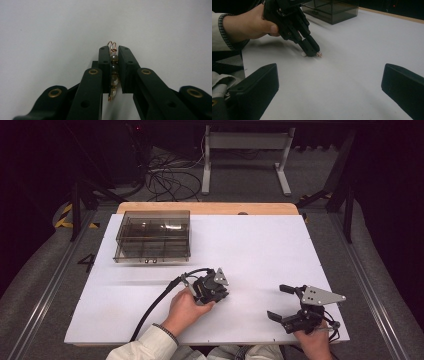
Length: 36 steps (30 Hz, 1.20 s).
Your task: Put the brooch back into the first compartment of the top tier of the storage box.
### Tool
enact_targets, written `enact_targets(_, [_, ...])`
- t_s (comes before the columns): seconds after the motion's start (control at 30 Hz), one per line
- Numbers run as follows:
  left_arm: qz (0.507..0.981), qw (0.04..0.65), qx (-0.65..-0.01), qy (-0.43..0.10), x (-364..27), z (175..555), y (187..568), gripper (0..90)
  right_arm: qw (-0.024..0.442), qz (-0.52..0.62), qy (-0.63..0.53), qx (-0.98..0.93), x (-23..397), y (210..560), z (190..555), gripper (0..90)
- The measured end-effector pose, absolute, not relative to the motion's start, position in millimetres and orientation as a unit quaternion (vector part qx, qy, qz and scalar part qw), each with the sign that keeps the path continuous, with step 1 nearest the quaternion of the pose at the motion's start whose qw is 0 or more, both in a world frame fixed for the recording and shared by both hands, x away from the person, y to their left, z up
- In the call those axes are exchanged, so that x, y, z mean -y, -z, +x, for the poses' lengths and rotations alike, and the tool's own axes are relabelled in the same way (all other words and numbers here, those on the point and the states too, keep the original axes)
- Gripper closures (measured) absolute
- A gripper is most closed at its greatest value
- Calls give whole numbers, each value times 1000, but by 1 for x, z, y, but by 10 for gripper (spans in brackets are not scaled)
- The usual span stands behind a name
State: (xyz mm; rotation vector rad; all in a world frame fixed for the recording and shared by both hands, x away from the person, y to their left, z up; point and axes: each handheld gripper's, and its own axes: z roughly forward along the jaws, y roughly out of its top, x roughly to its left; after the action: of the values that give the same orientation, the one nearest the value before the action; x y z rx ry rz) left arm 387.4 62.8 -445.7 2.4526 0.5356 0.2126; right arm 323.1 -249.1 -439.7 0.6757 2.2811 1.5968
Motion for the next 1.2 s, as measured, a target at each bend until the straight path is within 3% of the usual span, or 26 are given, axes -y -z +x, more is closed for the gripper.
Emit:
enact_targets(0.67, [897, 386, -209, -52, -80, 384, 421, 822, 137, 233, -552, -789, 249, 440, 323, 18])
enact_targets(1.2, [861, 455, -213, -77, -98, 378, 405, 822, 137, 231, -552, -789, 249, 440, 323, 18])
